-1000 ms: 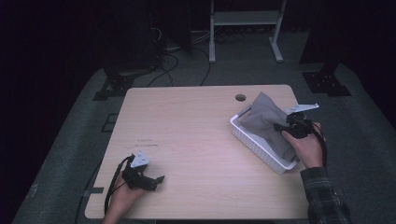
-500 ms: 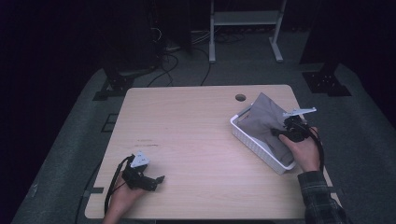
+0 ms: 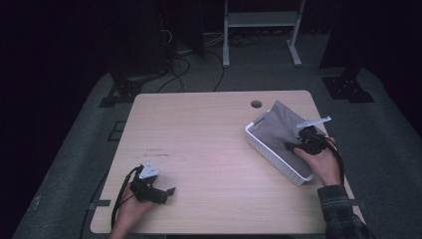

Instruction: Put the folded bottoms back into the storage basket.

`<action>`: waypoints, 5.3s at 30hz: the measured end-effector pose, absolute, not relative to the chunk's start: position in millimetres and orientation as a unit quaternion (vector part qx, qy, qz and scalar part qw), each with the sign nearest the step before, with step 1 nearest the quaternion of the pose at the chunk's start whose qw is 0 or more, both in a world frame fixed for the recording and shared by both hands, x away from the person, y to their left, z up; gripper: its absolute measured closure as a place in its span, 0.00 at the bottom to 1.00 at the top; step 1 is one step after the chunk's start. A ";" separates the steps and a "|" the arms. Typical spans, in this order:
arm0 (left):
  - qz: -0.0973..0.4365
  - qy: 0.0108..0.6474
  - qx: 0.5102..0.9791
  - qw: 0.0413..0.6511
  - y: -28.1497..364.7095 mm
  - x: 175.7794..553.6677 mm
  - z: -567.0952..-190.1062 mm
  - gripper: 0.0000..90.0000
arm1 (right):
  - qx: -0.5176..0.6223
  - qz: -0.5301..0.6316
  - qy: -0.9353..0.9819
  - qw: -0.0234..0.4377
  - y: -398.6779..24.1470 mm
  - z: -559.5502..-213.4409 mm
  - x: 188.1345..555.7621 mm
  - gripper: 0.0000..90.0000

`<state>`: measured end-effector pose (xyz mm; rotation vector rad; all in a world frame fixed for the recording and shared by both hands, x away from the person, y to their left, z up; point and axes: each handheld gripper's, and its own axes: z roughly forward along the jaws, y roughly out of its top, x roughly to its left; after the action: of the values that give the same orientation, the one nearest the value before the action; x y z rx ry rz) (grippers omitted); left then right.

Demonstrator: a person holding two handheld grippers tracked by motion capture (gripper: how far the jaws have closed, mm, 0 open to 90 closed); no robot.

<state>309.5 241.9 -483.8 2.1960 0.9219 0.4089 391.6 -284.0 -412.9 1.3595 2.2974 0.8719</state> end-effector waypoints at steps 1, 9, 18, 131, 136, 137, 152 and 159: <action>0.158 0.357 0.850 0.355 241.9 309.5 -483.8 0.00 | 0.477 0.307 0.808 0.158 -283.6 -412.9 391.5 0.60; 0.158 0.357 0.850 0.355 241.9 309.5 -483.8 0.00 | 0.464 0.318 0.813 0.148 -278.2 -406.8 387.7 0.60; 0.159 0.355 0.851 0.353 242.1 309.6 -483.6 0.00 | 0.462 0.334 0.800 0.189 -294.7 -389.3 387.1 0.60; 0.158 0.356 0.850 0.355 242.0 310.0 -483.7 0.00 | 0.420 0.373 0.812 0.159 -276.6 -421.8 338.4 0.65; 0.158 0.355 0.850 0.355 242.0 309.9 -483.7 0.00 | 0.430 0.382 0.797 0.184 -284.4 -426.4 340.6 0.45; 0.158 0.355 0.850 0.355 242.0 309.9 -483.7 0.00 | 0.432 0.382 0.795 0.186 -286.0 -427.5 341.1 0.41; 0.157 0.353 0.851 0.355 242.5 309.5 -483.7 0.00 | 0.478 0.360 0.774 0.207 -305.2 -453.0 347.8 0.16; 0.156 0.353 0.852 0.355 242.5 309.2 -483.7 0.00 | 0.501 0.327 0.773 0.210 -307.9 -468.2 353.3 0.14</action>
<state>309.2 242.5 -483.7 2.2005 0.9112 0.4035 353.3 -307.9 -468.2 1.3929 2.1504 0.9079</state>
